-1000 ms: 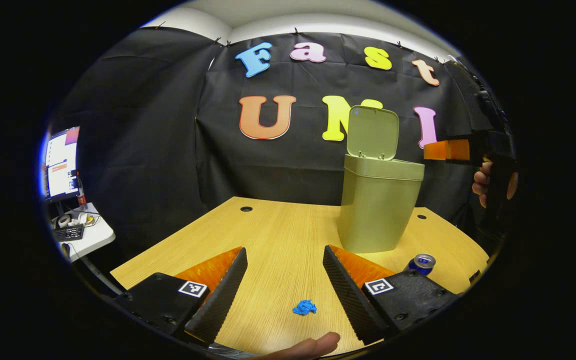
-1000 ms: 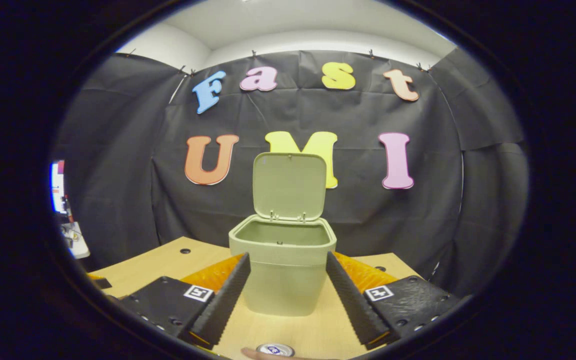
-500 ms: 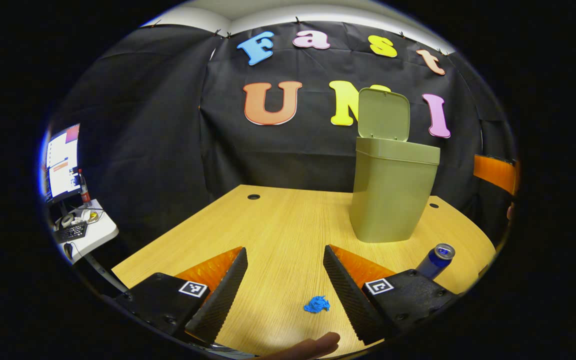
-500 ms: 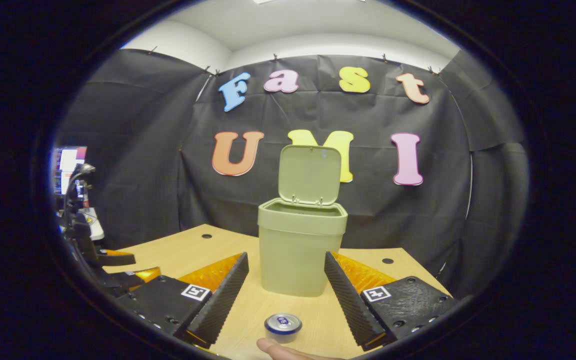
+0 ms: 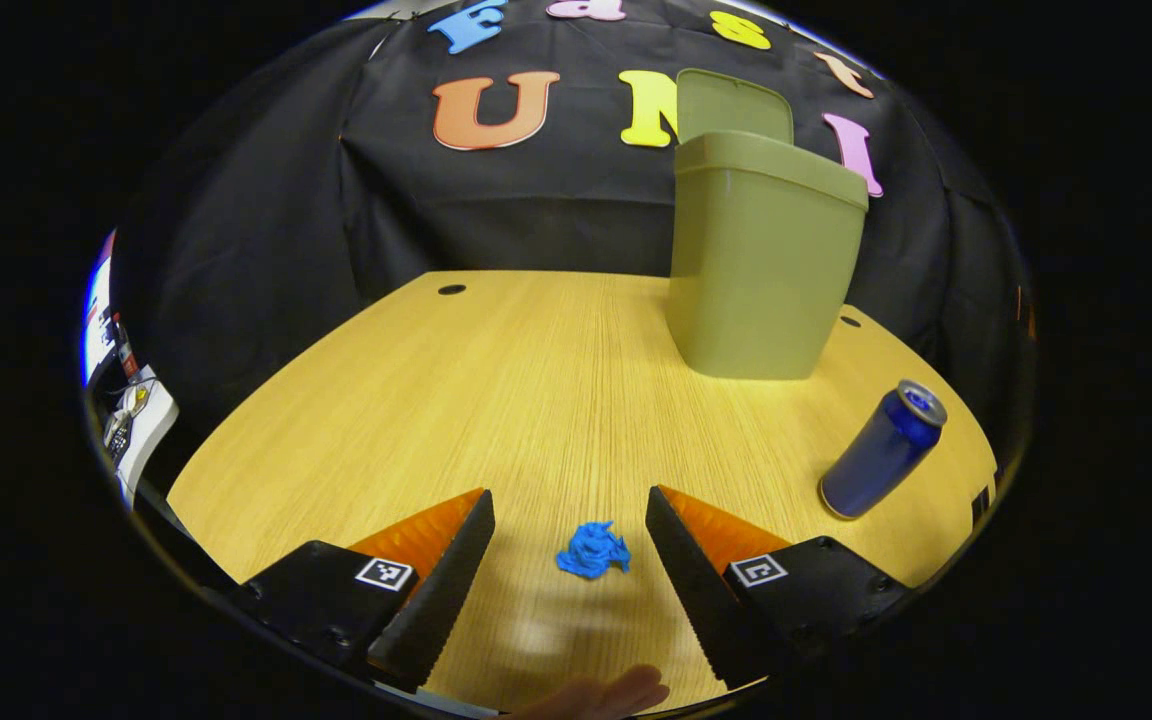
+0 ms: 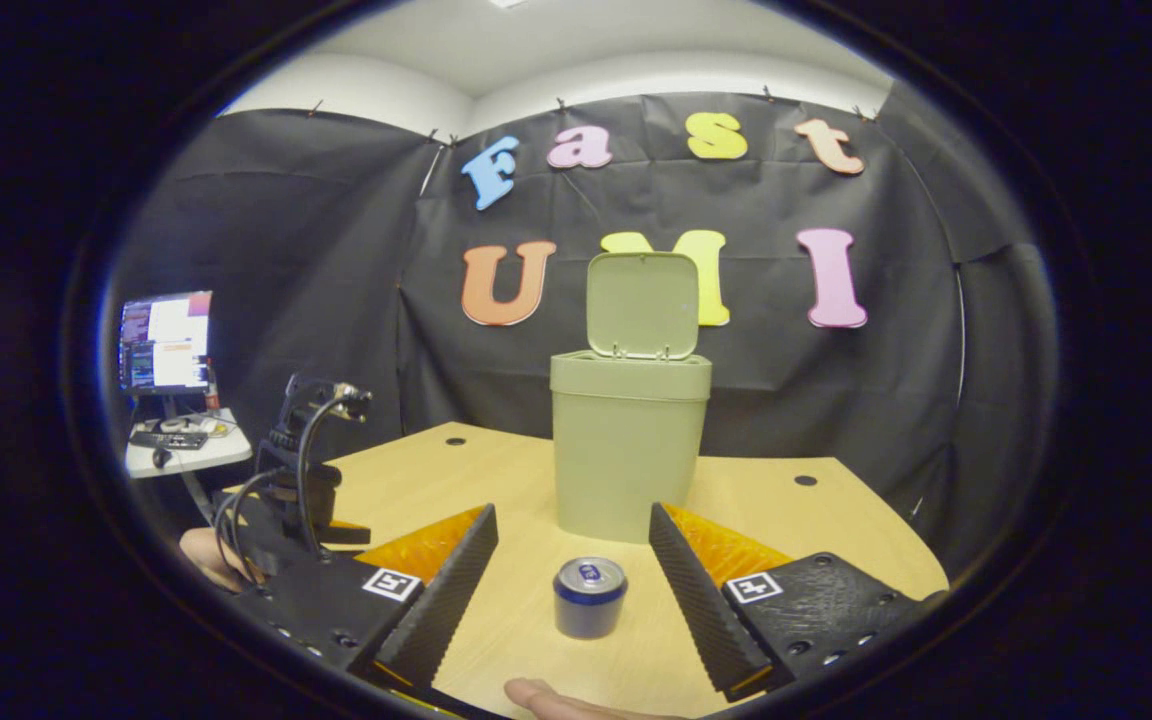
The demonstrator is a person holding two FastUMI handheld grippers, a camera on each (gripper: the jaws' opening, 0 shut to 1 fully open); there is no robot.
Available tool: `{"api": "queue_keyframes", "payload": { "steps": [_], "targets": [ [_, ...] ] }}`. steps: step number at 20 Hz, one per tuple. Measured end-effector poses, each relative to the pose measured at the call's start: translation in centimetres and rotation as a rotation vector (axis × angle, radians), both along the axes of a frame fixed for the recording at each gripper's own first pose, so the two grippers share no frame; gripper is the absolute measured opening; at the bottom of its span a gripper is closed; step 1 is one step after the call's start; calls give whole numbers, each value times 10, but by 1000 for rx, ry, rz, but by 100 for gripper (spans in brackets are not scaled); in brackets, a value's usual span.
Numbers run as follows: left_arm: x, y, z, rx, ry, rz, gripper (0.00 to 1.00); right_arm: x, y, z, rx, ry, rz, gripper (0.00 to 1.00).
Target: Press the lid of the desktop garbage bin to open it, pick up the crumpled paper on the desktop and throw it into the bin, then pick up the pop can on the desktop and drop it into the bin, and finally close the garbage bin lid.
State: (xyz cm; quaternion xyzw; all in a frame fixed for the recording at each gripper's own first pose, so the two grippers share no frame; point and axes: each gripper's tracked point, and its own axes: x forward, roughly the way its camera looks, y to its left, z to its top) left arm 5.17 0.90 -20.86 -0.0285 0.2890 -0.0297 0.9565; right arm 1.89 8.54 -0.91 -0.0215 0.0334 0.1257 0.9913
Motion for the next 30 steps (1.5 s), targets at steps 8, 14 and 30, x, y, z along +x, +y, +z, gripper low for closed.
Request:
{"api": "queue_keyframes", "payload": {
  "steps": [8,14,30],
  "targets": [
    [4,-8,-12,12,15,0,99,2,-10,-8,91,41,7,94],
    [4,-2,-26,-16,67,-2,99,-1,-11,-2,83,3,-20,99],
    [13,12,-28,4,42,12,37,12,-21,-11,105,29,-73,96]
  ]
}}
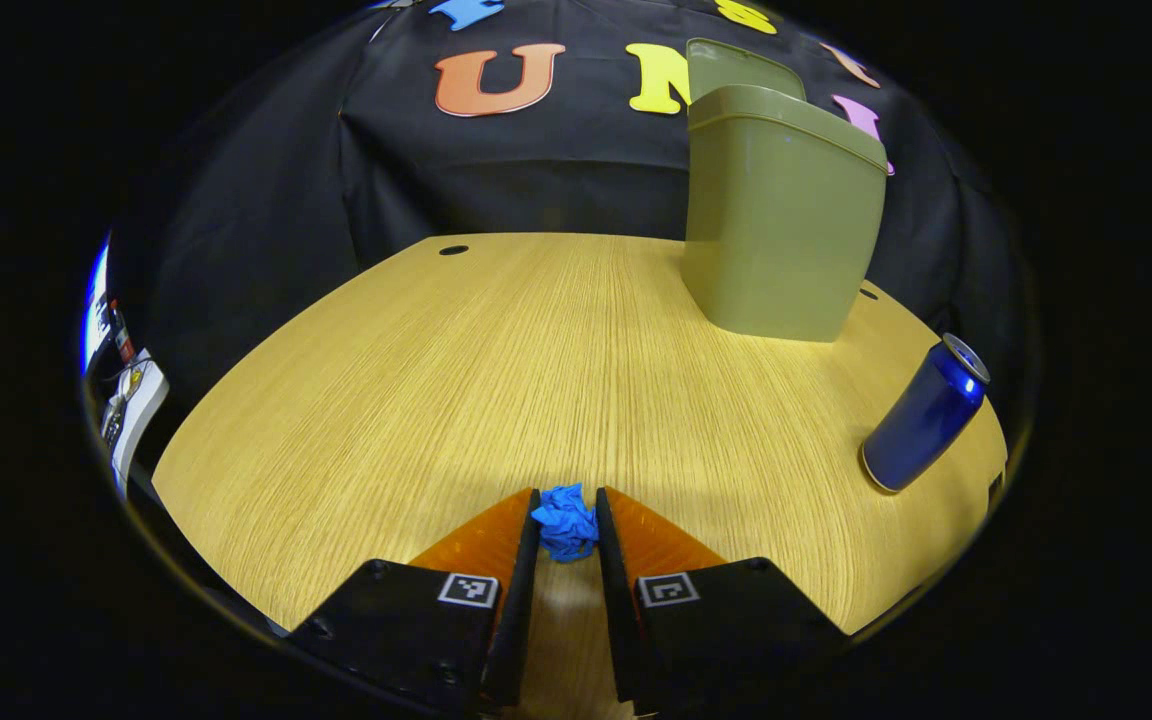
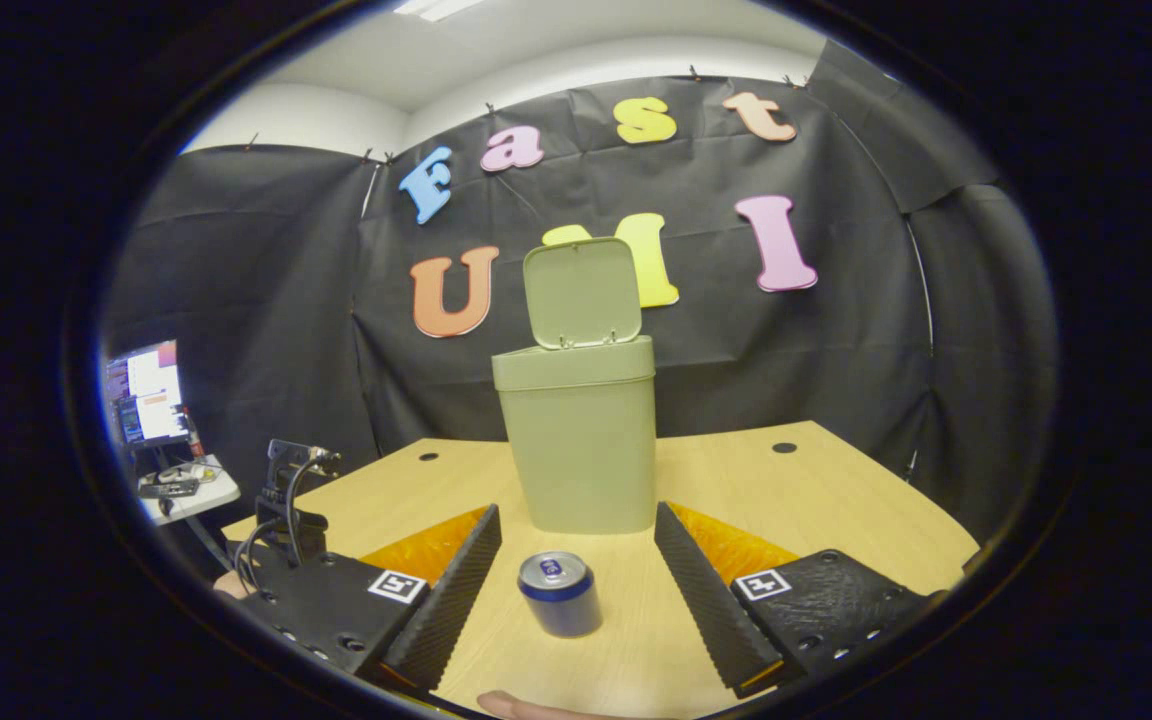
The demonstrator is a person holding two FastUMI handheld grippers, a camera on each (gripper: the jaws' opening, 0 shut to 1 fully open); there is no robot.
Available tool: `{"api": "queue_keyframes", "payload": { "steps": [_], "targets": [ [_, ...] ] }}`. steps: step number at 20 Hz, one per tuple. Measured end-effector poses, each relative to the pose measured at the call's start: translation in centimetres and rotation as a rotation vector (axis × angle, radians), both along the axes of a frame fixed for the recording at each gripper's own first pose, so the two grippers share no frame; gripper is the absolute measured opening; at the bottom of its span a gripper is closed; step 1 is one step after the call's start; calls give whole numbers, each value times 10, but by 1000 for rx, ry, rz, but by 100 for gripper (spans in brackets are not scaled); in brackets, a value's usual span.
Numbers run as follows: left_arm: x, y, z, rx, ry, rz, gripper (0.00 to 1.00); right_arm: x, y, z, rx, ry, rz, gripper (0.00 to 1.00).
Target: Press the lid of the desktop garbage bin to open it, pick up the crumpled paper on the desktop and throw it into the bin, then pick up the pop can on the desktop and drop it into the bin, and finally close the garbage bin lid.
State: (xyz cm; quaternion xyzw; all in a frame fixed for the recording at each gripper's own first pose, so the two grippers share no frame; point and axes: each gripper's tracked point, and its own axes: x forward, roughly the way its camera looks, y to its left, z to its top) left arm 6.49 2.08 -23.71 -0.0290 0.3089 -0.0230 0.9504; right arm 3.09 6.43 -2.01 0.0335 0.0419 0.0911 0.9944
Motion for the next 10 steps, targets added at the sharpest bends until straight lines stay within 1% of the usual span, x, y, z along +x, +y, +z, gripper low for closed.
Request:
{"api": "queue_keyframes", "payload": {
  "steps": [3,5,9,10],
  "targets": [
    [-2,1,4,-2,-2,-3,33,1,3,-4,-28,-2,-6,96],
    [-1,1,15,-6,-32,-2,33,1,9,-9,-42,-1,-3,96],
    [-2,5,39,-28,-100,17,33,11,22,-29,-91,11,-34,96],
    [-3,6,44,-30,-115,30,33,14,25,-33,-109,5,-44,94]
  ]
}}
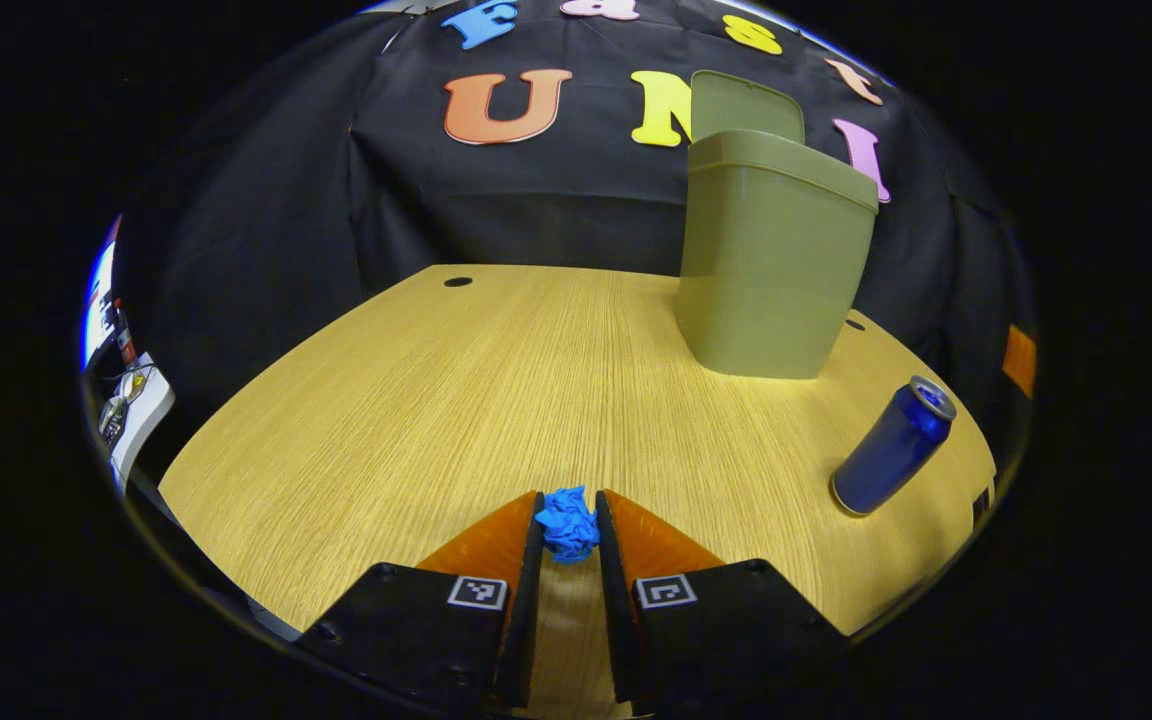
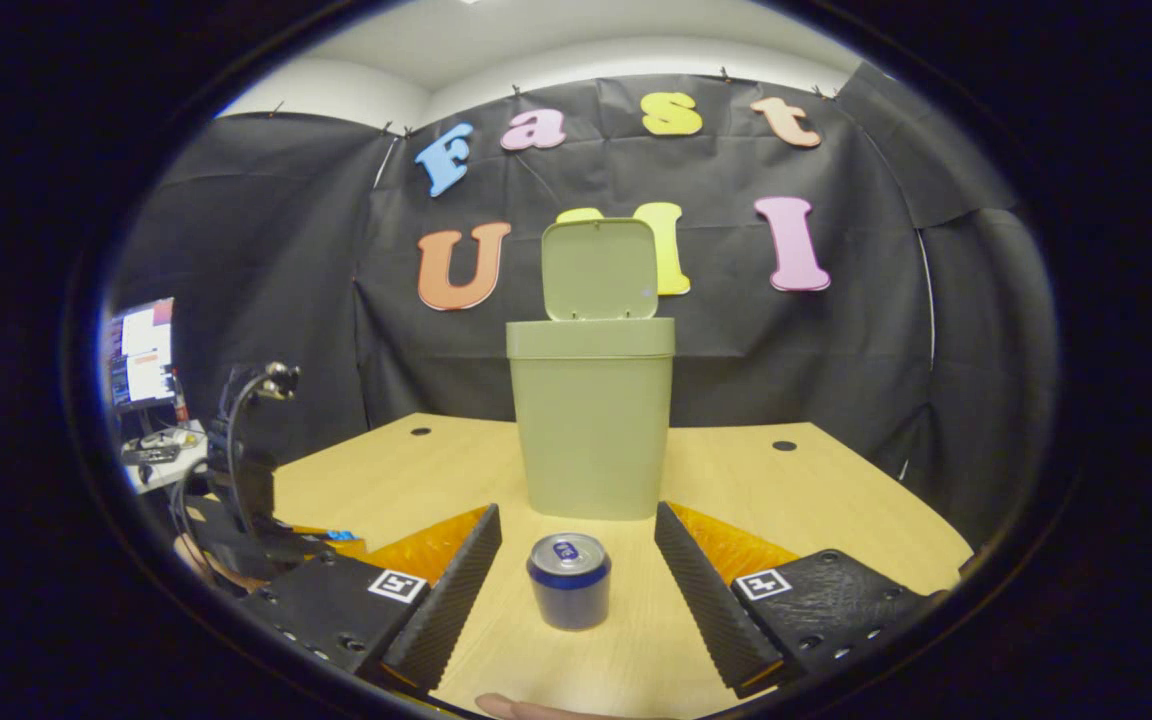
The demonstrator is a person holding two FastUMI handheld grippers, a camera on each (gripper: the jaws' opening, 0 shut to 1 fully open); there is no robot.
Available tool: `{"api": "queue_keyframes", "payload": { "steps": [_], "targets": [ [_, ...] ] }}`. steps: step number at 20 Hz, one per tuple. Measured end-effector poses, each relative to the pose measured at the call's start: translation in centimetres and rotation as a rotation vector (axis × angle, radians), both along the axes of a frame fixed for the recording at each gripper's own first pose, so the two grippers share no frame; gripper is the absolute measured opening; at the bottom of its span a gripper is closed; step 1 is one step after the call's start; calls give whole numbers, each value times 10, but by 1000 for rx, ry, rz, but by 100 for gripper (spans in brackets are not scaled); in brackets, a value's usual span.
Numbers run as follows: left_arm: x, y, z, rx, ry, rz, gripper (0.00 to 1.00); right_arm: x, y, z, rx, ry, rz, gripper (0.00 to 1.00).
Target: Press the lid of the desktop garbage bin to open it, pick up the crumpled paper on the desktop and throw it into the bin, then pick up the pop can on the desktop and drop it into the bin, and finally close the garbage bin lid.
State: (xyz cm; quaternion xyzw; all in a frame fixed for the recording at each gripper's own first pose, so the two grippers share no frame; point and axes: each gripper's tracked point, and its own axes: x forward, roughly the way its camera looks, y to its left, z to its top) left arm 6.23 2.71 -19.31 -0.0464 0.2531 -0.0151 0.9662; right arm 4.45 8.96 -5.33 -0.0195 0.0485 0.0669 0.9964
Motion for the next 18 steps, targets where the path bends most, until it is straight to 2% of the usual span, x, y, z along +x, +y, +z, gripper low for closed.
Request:
{"api": "queue_keyframes", "payload": {
  "steps": [2,9,13,15,18],
  "targets": [
    [-1,-1,5,12,-20,-3,33,10,0,-13,-21,-3,-37,96],
    [-8,-16,24,52,-64,-44,33,37,1,-71,-22,123,-97,96],
    [-11,-20,31,58,-85,-46,33,48,-2,-98,-2,201,-103,96],
    [-12,-23,35,58,-97,-48,33,48,5,-108,15,252,-77,96],
    [-13,-29,40,67,-121,-64,33,48,4,-113,14,278,-82,95]
  ]
}}
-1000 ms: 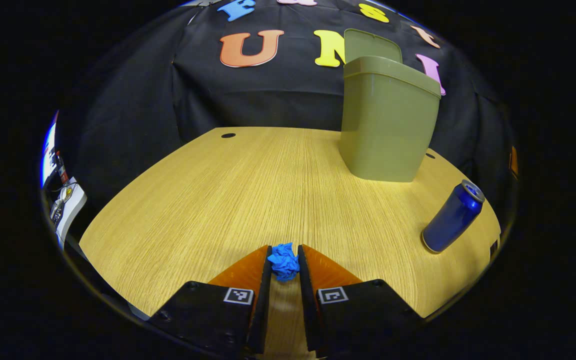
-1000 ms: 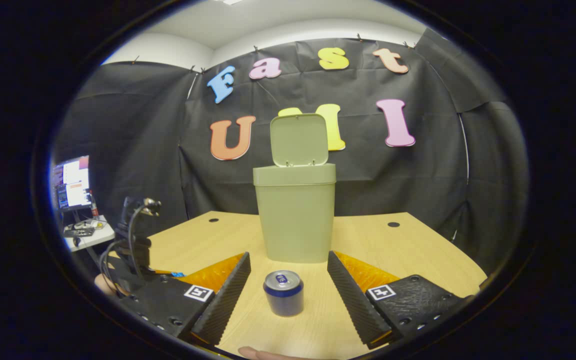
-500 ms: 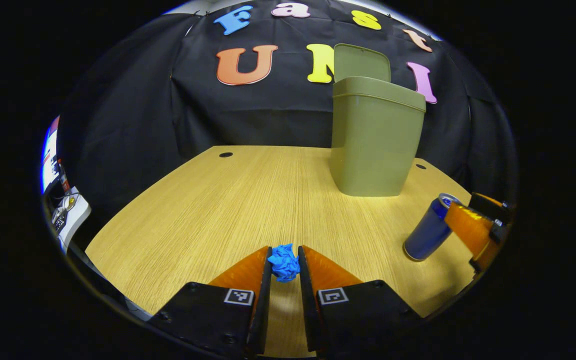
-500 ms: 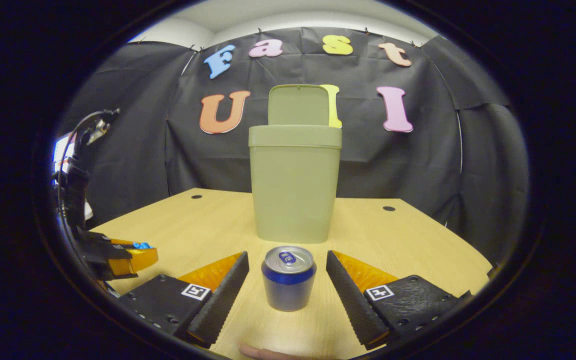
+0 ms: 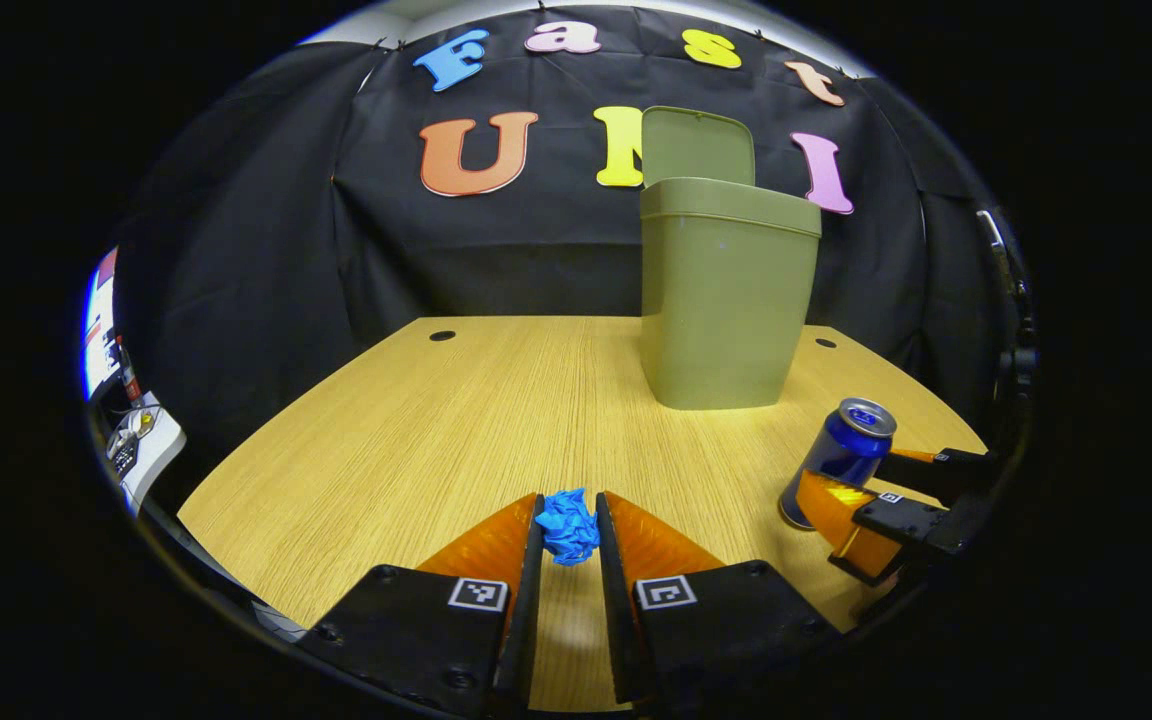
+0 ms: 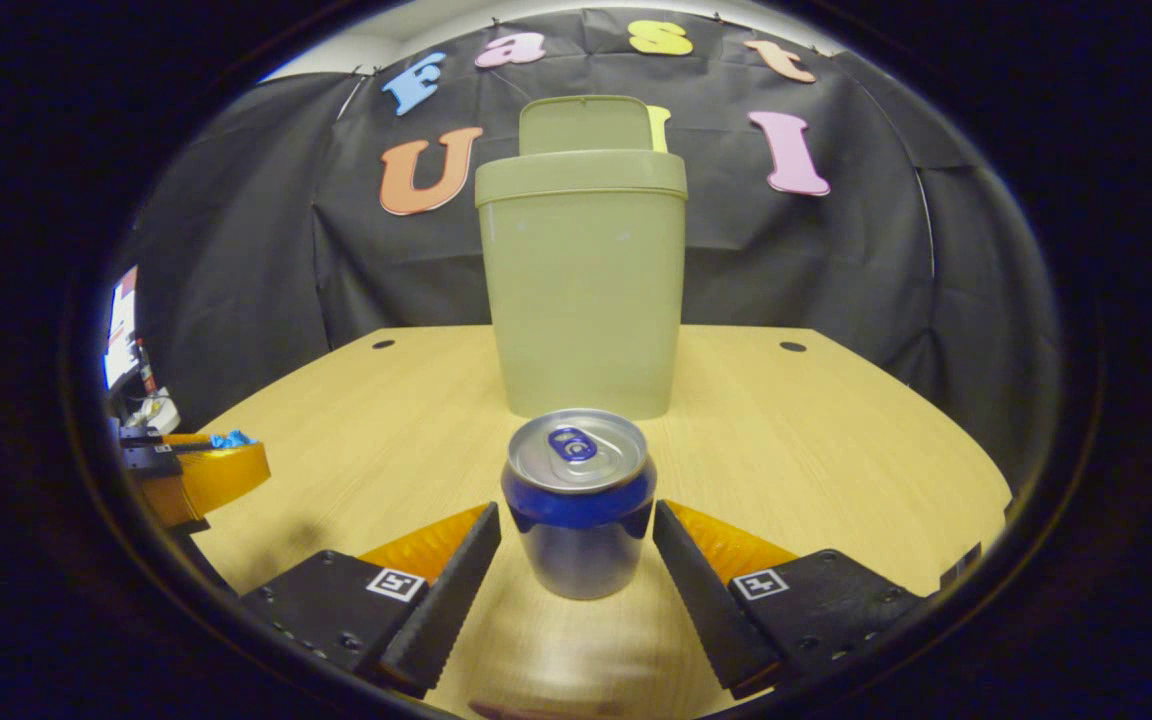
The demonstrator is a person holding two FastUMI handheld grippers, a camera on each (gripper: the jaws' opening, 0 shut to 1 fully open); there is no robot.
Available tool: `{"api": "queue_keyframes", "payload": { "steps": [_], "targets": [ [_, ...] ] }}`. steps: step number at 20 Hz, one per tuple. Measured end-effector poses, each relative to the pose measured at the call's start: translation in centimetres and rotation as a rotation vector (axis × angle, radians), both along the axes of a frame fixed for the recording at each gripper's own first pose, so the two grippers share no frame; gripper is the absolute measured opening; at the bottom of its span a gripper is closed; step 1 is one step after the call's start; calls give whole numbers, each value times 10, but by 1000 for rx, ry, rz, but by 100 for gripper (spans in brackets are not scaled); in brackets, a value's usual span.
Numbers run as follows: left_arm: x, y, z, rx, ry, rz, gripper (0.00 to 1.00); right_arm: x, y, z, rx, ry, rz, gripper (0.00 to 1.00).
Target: Press the lid of the desktop garbage bin to open it, pick up the crumpled paper on the desktop and throw it into the bin, then pick up the pop can on the desktop and drop it into the bin, and finally close the garbage bin lid.
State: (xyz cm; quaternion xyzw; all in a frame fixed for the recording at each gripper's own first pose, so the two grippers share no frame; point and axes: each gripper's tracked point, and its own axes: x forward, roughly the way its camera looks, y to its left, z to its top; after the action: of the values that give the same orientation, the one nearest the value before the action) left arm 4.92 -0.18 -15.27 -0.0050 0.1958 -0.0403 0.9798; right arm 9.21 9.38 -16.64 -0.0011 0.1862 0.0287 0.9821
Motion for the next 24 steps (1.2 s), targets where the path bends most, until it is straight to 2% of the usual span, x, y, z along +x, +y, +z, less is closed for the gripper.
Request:
{"api": "queue_keyframes", "payload": {
  "steps": [3,5,9,15,21,24],
  "targets": [
    [-2,-6,-1,3,1,-16,33,0,-3,1,6,-1,-5,93],
    [-2,-7,-4,6,10,-19,33,2,-5,1,2,-3,-4,86],
    [-8,-12,-1,4,10,-34,33,0,-5,8,-7,-27,2,82],
    [-16,-10,24,16,-65,-11,33,-18,-3,49,-27,-114,29,82],
    [-29,-18,49,-18,-116,-18,33,-46,-4,102,19,-209,78,81],
    [-41,-21,71,-27,-170,-21,33,-55,-14,121,26,-240,73,82]
  ]
}}
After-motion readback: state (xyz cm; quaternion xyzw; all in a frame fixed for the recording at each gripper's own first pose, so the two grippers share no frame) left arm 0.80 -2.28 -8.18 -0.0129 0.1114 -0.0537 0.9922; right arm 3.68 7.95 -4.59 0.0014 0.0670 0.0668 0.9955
